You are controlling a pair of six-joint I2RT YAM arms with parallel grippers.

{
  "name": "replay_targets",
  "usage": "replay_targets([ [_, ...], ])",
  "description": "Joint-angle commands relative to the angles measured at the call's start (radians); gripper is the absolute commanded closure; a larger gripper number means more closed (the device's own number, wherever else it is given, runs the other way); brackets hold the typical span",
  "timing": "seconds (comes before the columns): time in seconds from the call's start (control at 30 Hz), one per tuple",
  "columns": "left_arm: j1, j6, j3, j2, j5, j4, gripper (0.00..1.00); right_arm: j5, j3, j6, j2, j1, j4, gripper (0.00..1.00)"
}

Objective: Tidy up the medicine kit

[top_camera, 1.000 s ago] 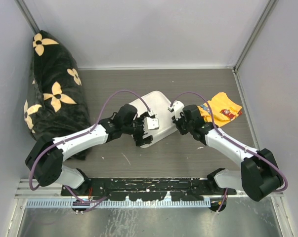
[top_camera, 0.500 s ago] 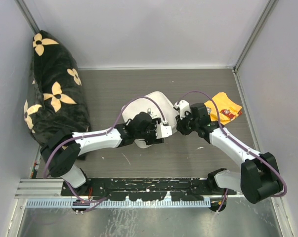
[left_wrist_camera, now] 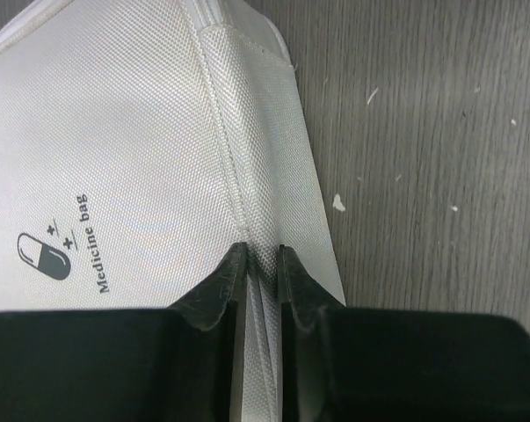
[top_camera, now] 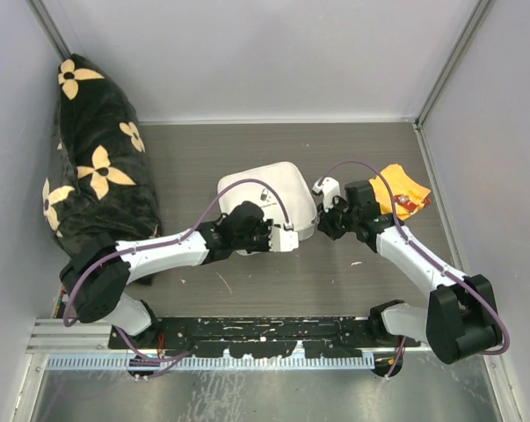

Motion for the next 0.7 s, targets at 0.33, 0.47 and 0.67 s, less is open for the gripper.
replay_targets([
  [0.33, 0.010, 0.116, -0.107, -0.174, 0.032, -0.233, 1.00, -0.014, 0.056, -0.097, -0.015, -0.034, -0.002, 0.99],
  [0.47, 0.029, 0.175, -0.117, -0.215, 0.094, -0.300, 1.00, -0.098, 0.064, -0.139, -0.005, -0.033, -0.038, 0.99],
  [0.67, 0.048, 0.197, -0.104, -0.275, 0.171, -0.316, 0.88, -0.235, 0.077, -0.111, 0.011, -0.033, -0.090, 0.99],
])
